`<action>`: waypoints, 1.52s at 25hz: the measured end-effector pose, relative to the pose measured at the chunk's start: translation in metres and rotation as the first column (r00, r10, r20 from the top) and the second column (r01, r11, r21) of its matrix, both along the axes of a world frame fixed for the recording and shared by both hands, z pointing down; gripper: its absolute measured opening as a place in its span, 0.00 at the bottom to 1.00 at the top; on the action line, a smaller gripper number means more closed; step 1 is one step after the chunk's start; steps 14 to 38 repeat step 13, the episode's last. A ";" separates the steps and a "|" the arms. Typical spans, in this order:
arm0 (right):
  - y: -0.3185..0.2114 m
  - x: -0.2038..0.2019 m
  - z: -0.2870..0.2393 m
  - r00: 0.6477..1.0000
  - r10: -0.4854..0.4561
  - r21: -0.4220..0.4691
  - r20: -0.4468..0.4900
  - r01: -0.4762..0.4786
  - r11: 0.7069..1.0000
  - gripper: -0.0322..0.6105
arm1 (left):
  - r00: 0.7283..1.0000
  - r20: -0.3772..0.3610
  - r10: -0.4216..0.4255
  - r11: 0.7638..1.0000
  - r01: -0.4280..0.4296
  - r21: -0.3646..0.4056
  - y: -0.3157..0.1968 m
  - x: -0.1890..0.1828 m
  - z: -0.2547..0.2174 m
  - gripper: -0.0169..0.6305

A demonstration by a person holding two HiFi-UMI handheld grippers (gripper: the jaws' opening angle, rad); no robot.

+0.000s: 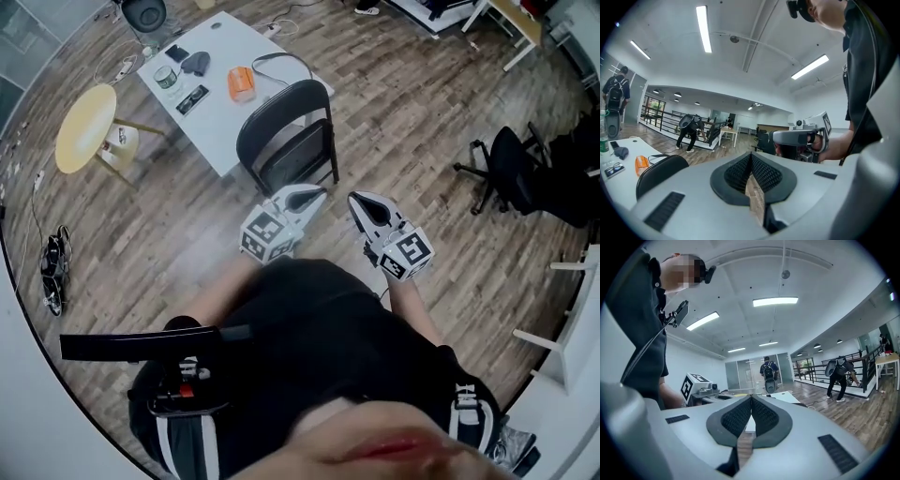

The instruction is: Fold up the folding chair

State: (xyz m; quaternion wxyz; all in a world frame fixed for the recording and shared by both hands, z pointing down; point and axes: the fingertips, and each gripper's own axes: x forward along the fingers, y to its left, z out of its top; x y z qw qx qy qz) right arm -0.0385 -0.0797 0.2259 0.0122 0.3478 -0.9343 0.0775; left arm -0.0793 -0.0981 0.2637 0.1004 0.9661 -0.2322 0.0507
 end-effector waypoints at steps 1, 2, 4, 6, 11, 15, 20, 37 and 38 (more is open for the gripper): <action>0.003 0.001 0.000 1.000 -0.002 -0.002 -0.001 0.002 1.000 0.07 | 1.000 -0.004 -0.003 1.000 0.003 0.004 0.002 0.002 -0.002 0.03; 0.005 0.001 0.000 1.000 -0.005 -0.005 -0.005 0.005 1.000 0.07 | 1.000 -0.008 -0.004 1.000 0.004 0.006 0.004 0.002 -0.004 0.03; 0.007 0.000 0.004 1.000 -0.010 -0.010 -0.013 0.010 1.000 0.07 | 1.000 -0.008 -0.006 1.000 0.006 0.008 0.005 0.001 -0.003 0.04; 0.008 -0.001 0.008 1.000 -0.007 -0.018 -0.012 0.007 1.000 0.07 | 1.000 -0.004 -0.008 1.000 0.008 0.011 0.005 -0.001 -0.003 0.03; 0.007 -0.004 0.007 1.000 -0.013 -0.017 -0.017 0.013 1.000 0.07 | 1.000 -0.005 -0.015 1.000 0.015 0.015 0.005 -0.004 -0.006 0.03; 0.007 -0.005 0.008 1.000 -0.019 -0.016 -0.020 0.019 1.000 0.07 | 1.000 -0.009 -0.017 1.000 0.017 0.015 0.005 -0.003 -0.006 0.03; 0.007 -0.005 0.008 1.000 -0.019 -0.016 -0.020 0.019 1.000 0.07 | 1.000 -0.009 -0.017 1.000 0.017 0.015 0.005 -0.003 -0.006 0.03; 0.007 -0.005 0.008 1.000 -0.019 -0.016 -0.020 0.019 1.000 0.07 | 1.000 -0.009 -0.017 1.000 0.017 0.015 0.005 -0.003 -0.006 0.03; 0.007 -0.005 0.008 1.000 -0.019 -0.016 -0.020 0.019 1.000 0.07 | 1.000 -0.009 -0.017 1.000 0.017 0.015 0.005 -0.003 -0.006 0.03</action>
